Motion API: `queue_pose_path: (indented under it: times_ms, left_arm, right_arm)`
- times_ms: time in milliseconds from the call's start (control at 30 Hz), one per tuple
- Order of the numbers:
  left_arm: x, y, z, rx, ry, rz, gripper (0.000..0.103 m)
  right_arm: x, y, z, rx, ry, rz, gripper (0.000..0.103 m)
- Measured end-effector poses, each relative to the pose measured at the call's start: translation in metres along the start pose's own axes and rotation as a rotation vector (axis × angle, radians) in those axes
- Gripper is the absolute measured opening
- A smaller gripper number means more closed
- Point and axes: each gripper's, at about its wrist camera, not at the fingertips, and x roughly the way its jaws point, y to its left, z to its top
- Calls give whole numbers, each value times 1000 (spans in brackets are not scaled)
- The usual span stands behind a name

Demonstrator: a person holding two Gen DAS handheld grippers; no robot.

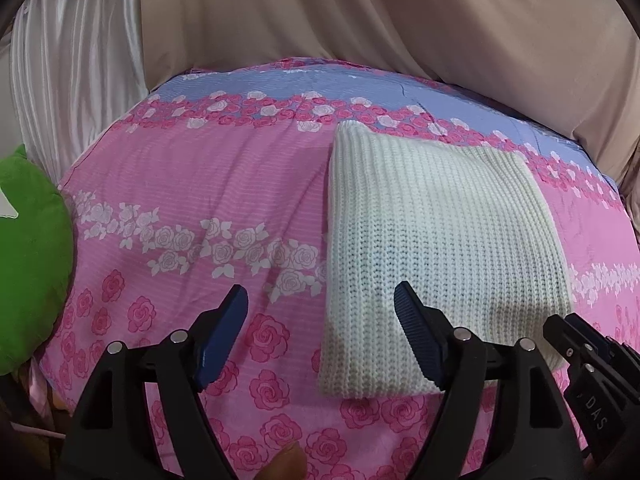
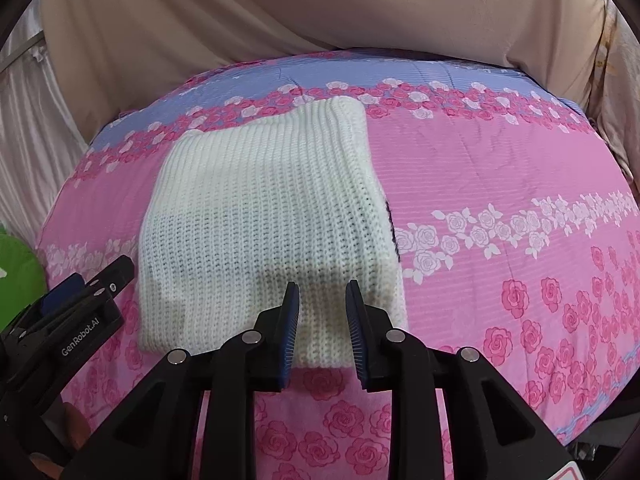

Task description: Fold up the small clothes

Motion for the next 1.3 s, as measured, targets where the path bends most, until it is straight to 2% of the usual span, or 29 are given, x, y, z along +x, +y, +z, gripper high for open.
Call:
queue_pose_path:
  times_ms: [333,633,833,1300]
  left_arm:
    - [-3,-4,-5,21,30,-2,73]
    - [-24,-21,-12,88,11,13,75]
    - [-29,-29,-31,104,44,26,75]
    - [-51,-35,-47,119,25,38,75]
  right_arm:
    - [-11,-2,-5,14,-18,-7,24]
    - [-40,-30,-14,67,-43,-31,24]
    - [-41,-33,-30,47,-8,-23,24]
    - [-58,-35,-53,39,-7,-4,24]
